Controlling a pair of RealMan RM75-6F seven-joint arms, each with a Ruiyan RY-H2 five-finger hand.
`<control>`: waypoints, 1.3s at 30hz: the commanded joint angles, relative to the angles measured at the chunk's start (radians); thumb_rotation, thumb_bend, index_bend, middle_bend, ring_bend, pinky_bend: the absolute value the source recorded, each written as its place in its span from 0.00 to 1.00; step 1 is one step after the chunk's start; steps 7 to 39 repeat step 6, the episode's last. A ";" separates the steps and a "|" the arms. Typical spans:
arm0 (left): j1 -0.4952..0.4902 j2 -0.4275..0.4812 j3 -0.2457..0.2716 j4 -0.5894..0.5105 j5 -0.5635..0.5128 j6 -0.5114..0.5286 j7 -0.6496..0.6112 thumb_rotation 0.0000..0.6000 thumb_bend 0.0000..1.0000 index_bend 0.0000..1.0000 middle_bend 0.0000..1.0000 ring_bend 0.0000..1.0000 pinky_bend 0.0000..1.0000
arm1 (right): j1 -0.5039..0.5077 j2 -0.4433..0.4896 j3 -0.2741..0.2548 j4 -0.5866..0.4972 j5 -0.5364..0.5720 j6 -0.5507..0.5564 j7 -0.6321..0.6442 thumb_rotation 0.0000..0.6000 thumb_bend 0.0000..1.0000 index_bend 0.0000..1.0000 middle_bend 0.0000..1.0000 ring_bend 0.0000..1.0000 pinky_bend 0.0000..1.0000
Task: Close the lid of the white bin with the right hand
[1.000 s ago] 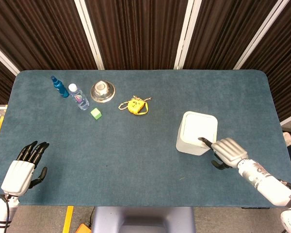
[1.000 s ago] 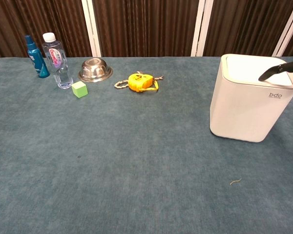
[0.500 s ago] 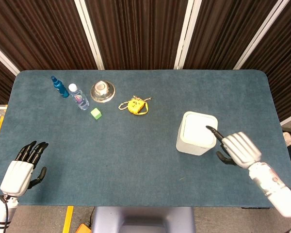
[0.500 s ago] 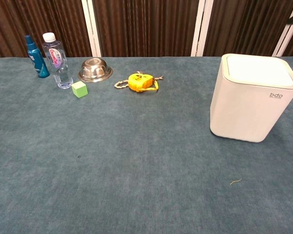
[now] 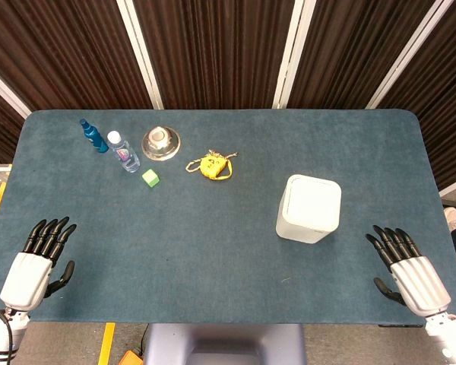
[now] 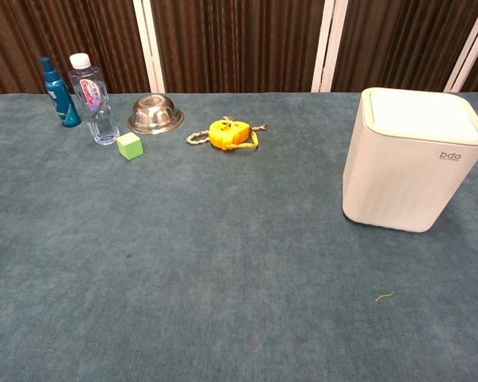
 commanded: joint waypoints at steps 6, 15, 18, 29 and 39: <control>0.004 0.025 0.014 -0.028 -0.004 -0.020 0.004 1.00 0.49 0.02 0.00 0.00 0.03 | -0.040 -0.039 0.025 0.042 -0.003 0.055 0.032 1.00 0.40 0.00 0.00 0.00 0.00; 0.004 0.025 0.014 -0.028 -0.004 -0.020 0.004 1.00 0.49 0.02 0.00 0.00 0.03 | -0.040 -0.039 0.025 0.042 -0.003 0.055 0.032 1.00 0.40 0.00 0.00 0.00 0.00; 0.004 0.025 0.014 -0.028 -0.004 -0.020 0.004 1.00 0.49 0.02 0.00 0.00 0.03 | -0.040 -0.039 0.025 0.042 -0.003 0.055 0.032 1.00 0.40 0.00 0.00 0.00 0.00; 0.004 0.025 0.014 -0.028 -0.004 -0.020 0.004 1.00 0.49 0.02 0.00 0.00 0.03 | -0.040 -0.039 0.025 0.042 -0.003 0.055 0.032 1.00 0.40 0.00 0.00 0.00 0.00; 0.004 0.025 0.014 -0.028 -0.004 -0.020 0.004 1.00 0.49 0.02 0.00 0.00 0.03 | -0.040 -0.039 0.025 0.042 -0.003 0.055 0.032 1.00 0.40 0.00 0.00 0.00 0.00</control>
